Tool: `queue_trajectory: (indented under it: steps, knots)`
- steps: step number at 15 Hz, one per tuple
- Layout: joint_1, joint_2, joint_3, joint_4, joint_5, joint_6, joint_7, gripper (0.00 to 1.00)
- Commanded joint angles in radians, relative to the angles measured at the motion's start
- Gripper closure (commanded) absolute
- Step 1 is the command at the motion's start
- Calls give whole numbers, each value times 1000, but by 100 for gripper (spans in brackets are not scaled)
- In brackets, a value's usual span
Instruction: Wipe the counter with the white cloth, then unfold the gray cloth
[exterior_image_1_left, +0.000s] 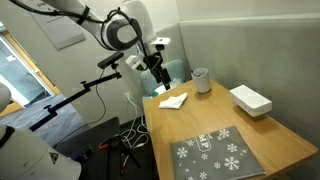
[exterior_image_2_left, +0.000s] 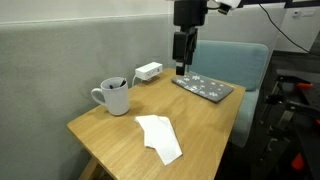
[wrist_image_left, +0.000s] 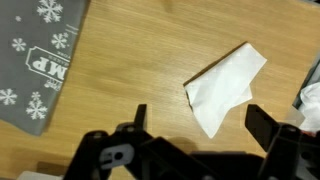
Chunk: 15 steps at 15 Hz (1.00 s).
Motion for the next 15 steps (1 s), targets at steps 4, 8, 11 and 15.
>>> queue_trajectory:
  steps: [4, 8, 11, 15]
  knots:
    - [83, 248, -23, 110, -23, 176, 27, 0]
    - [129, 358, -50, 201, -25, 178, 22, 0]
    - [156, 421, -70, 258, -30, 165, 20, 0]
    - [191, 492, -102, 324, -44, 158, 23, 0]
